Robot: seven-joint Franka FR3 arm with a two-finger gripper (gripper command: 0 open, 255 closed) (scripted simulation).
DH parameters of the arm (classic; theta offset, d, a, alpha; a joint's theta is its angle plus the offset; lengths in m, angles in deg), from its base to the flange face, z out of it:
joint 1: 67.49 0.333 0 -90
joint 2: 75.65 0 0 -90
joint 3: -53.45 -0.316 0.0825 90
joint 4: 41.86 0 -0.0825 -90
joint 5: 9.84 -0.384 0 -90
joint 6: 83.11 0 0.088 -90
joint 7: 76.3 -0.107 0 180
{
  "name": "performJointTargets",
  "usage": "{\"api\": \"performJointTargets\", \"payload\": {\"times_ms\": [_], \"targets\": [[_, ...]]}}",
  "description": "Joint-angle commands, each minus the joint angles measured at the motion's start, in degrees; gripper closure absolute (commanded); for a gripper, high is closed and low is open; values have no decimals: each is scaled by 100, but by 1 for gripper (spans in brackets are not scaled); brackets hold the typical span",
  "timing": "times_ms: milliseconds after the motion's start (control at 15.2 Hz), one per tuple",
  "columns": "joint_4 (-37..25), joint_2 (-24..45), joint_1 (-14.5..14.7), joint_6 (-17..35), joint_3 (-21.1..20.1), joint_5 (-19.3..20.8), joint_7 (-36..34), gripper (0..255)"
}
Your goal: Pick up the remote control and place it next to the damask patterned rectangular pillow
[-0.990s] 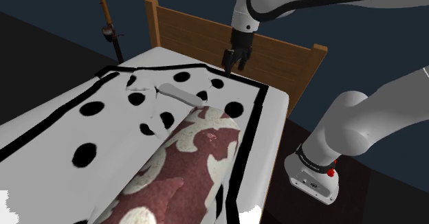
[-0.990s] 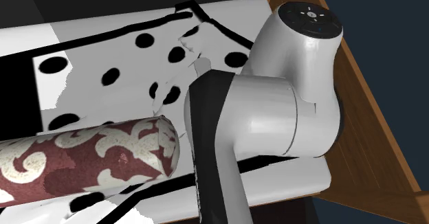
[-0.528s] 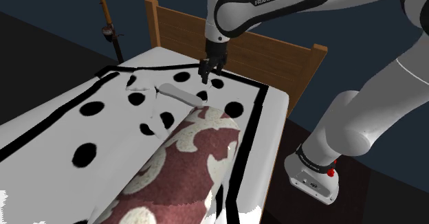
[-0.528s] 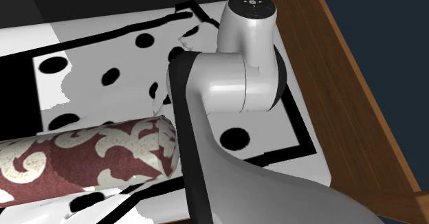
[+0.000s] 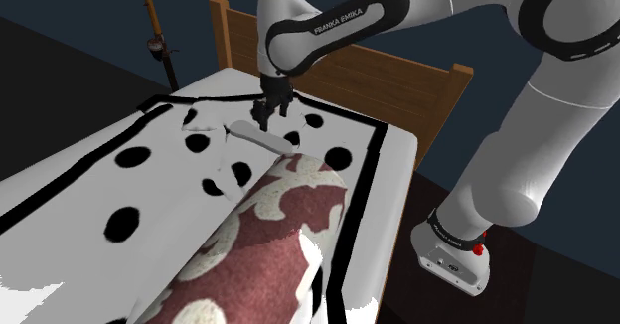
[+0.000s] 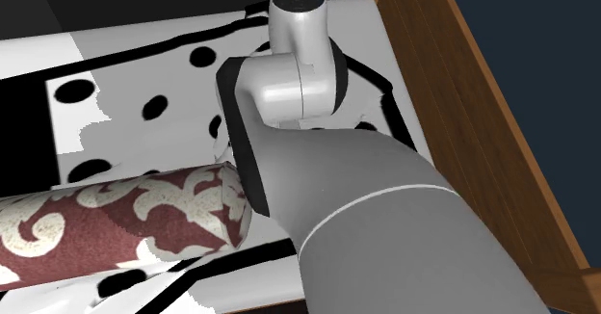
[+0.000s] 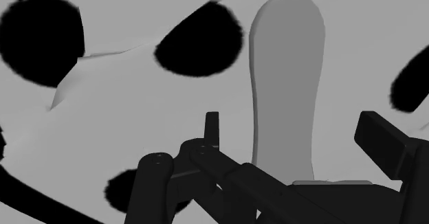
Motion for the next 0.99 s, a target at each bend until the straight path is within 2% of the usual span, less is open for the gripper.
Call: {"api": "performJointTargets", "payload": {"times_ms": [0,132,594,924], "targets": [[-409,464,71,81,-43,142,-47,0],[-673,753,130,120,-63,237,-80,0],[-464,1053,151,627,-48,289,-114,0],[-464,1053,151,627,-48,289,-114,0]]}}
